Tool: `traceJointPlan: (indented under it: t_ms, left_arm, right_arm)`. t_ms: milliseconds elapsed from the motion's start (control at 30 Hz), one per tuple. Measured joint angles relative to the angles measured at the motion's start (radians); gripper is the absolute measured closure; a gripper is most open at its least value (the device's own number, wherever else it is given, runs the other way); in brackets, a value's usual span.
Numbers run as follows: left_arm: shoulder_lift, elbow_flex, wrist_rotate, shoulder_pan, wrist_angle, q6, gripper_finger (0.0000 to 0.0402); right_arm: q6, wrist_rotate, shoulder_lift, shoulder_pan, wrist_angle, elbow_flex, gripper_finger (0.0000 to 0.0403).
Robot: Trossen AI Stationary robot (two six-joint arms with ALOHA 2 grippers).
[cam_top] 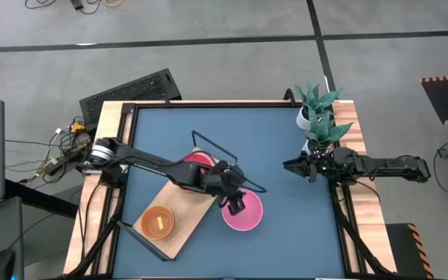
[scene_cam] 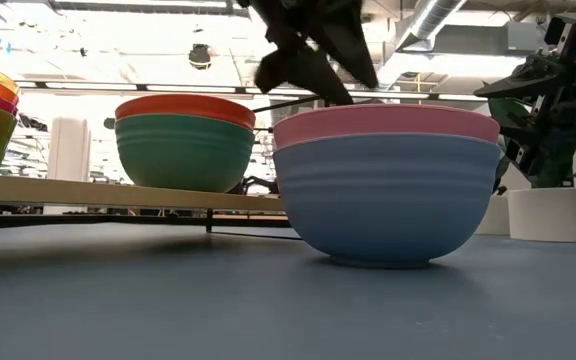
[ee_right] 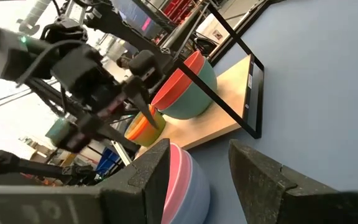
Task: Place and stack bowls onto a shelf
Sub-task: Stack the big pink bowl on top of the big red bowl on the shelf
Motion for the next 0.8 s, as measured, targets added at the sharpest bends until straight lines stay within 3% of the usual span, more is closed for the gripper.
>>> traceJointPlan:
  t_ms: [233,800]
  left_arm:
    - [0.125,0.131,0.004,0.001,-0.102,0.103,0.0229]
    - [0.176,0.132,0.049,0.002,-0.222,0.09,0.0233]
  right_arm:
    - [0.0,0.0,0.0,0.0,0.0,0.0,0.0214]
    - [-0.008,0.0,0.0,0.0,0.0,0.0,0.0214]
